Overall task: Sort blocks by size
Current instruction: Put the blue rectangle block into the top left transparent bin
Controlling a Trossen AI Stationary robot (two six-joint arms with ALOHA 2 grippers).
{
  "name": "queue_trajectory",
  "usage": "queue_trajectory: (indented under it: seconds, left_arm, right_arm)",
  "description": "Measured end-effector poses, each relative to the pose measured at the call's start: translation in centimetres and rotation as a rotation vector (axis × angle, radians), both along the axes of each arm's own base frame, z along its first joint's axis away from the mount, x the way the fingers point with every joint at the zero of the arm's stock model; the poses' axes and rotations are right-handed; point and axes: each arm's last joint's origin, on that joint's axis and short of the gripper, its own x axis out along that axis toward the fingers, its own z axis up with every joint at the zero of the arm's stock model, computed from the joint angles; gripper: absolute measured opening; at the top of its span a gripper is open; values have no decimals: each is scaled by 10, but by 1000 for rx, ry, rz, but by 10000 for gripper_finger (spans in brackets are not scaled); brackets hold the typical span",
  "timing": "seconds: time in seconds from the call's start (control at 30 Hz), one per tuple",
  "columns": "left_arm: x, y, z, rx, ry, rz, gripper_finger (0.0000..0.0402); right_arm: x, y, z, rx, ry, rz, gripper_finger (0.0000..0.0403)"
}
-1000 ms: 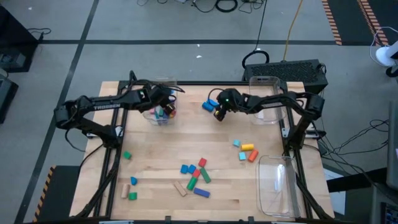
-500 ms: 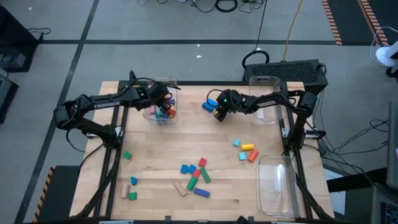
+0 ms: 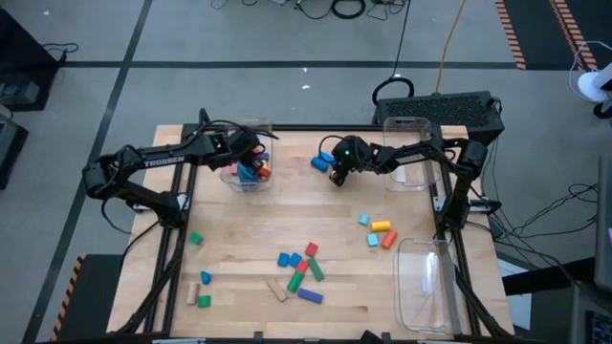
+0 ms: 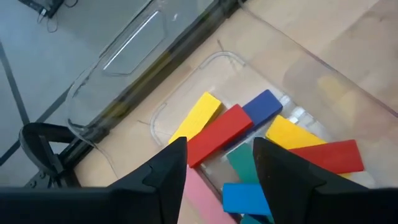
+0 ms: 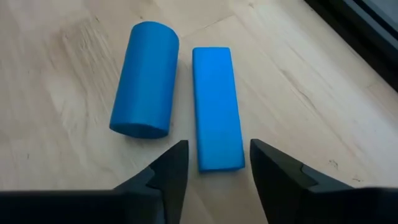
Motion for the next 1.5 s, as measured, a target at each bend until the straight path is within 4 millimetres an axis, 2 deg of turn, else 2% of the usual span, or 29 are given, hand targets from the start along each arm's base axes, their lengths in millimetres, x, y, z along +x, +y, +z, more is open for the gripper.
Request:
queue_trajectory:
  seconds: [0.2,0.43,0.93,1.2,1.5]
  left_arm:
    - [7,-11,2,3,-5,-51,187]
    - [20,-22,18,27,-57,-112,187]
    - [37,-40,46,57,-141,-196,187]
    - [42,-47,52,65,-170,-227,187]
    - [45,-51,53,70,-190,-241,187]
  right_arm:
    - [-1,0,-1,5,9,4,120]
    - [-1,0,-1,6,8,4,108]
    - [0,1,-1,15,1,-8,146]
    - [-1,0,-1,12,2,-7,158]
    - [4,-2,-26,49,26,-39,110]
